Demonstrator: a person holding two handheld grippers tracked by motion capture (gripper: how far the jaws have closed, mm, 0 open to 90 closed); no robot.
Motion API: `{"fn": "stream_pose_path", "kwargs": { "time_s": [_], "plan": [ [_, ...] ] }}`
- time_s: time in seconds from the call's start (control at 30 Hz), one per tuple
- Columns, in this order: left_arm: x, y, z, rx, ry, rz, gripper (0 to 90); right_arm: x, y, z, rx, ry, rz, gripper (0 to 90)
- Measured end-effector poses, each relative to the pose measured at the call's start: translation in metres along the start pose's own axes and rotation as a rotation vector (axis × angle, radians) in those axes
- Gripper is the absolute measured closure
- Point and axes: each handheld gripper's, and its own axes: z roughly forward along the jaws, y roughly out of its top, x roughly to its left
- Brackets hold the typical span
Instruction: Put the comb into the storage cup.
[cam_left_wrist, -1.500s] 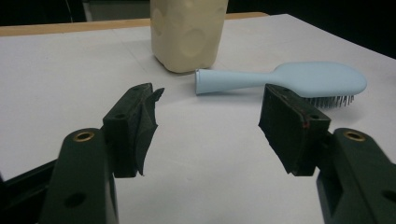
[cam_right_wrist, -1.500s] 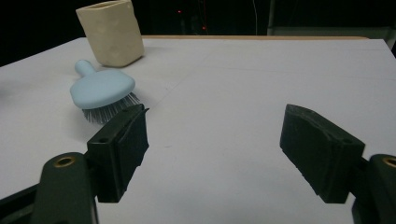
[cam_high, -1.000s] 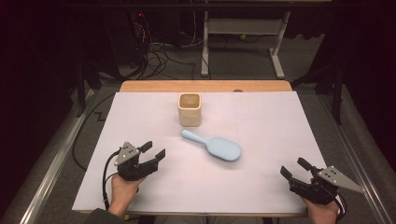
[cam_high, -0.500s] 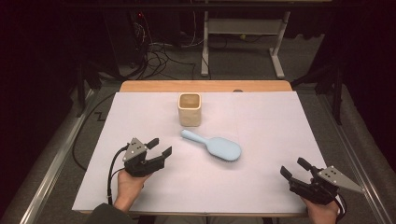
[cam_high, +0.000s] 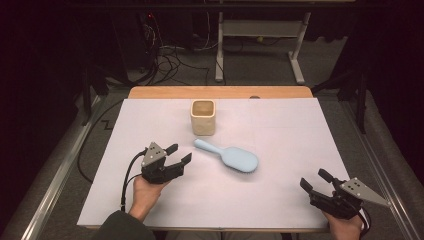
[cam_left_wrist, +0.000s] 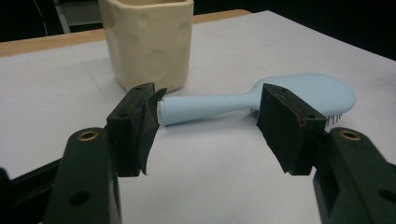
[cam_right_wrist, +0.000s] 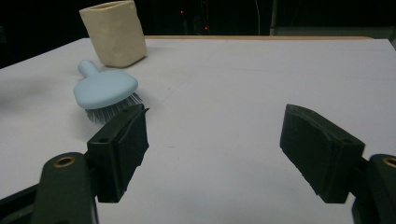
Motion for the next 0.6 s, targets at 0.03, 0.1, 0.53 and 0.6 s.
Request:
{"fn": "stream_pose_path", "kwargs": {
  "time_s": [0.03,0.1,0.53,0.6],
  "plan": [
    [0.000,0.001,0.001,0.001,-0.001,0.001,38.8,0.000,0.000,0.000,0.000,0.000,0.000,24.0],
    [-0.002,0.003,0.003,0.000,-0.003,0.005,38.9,0.000,0.000,0.000,0.000,0.001,0.000,24.0],
    [-0.007,0.011,0.015,0.005,-0.006,0.026,39.0,0.000,0.000,0.000,-0.001,0.005,0.000,24.1],
    [-0.007,0.012,0.016,0.008,-0.009,0.026,39.0,0.000,0.000,0.000,-0.001,0.005,0.000,24.1]
  ]
}}
